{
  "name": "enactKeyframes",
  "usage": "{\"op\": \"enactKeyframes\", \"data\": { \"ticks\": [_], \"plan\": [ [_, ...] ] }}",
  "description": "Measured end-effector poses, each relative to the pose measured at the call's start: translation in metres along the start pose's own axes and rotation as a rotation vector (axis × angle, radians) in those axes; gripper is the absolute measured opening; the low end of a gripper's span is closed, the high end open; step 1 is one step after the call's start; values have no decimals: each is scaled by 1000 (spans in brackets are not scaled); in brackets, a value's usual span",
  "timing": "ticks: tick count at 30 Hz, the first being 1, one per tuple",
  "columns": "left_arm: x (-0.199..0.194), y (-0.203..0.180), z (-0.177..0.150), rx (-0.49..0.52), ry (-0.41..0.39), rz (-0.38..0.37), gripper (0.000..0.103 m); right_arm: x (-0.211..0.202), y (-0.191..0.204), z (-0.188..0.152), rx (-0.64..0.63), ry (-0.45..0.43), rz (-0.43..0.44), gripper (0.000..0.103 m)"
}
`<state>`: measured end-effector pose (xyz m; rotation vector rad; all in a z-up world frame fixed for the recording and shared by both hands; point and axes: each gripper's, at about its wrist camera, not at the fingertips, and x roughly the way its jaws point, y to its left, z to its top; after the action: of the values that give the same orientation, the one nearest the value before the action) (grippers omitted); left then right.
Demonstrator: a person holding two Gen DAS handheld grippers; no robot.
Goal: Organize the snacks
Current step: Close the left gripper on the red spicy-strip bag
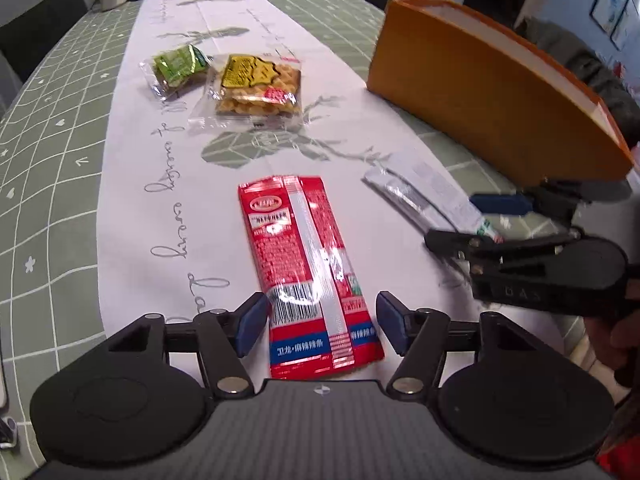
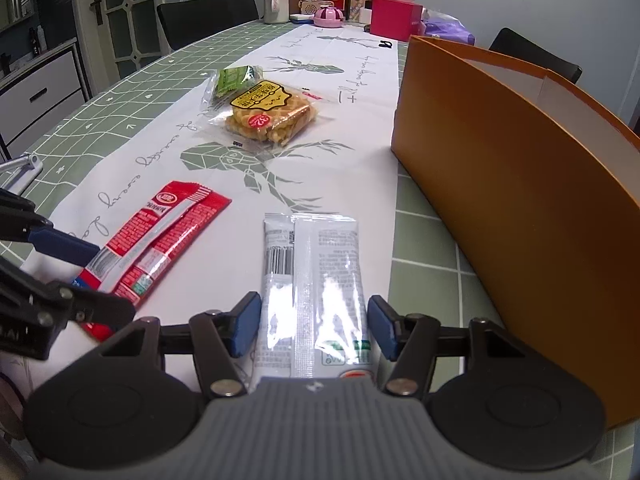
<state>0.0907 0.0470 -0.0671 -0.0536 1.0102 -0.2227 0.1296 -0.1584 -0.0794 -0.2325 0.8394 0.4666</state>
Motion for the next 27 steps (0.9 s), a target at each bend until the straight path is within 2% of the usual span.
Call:
{"op": "enactKeyframes", "data": {
  "ticks": [2, 3, 8, 11, 15, 17, 22, 27],
  "plan": [
    [-3, 2, 2, -37, -32, 9, 86, -3, -1, 0, 7, -18, 5, 66],
    [-3, 2, 3, -59, -42, 19, 87, -4, -2, 1, 10, -23, 4, 66],
    [10, 7, 12, -176, -9, 81, 88, -1, -1, 4, 2, 0, 12, 69],
    [15, 1, 17, -170, 10, 112, 88, 2, 2, 4, -16, 14, 23, 71],
    [21, -2, 27, -181, 52, 109, 88, 8, 8, 9, -65, 43, 12, 75],
    [24, -6, 30, -155, 70, 126, 88, 9, 9, 11, -74, 51, -1, 75],
    [29, -14, 32, -84, 68, 165, 78, 14, 5, 17, -56, 79, 11, 73],
    [28, -16, 31, -55, 59, 181, 62, 12, 4, 16, -36, 80, 45, 62]
  ]
}}
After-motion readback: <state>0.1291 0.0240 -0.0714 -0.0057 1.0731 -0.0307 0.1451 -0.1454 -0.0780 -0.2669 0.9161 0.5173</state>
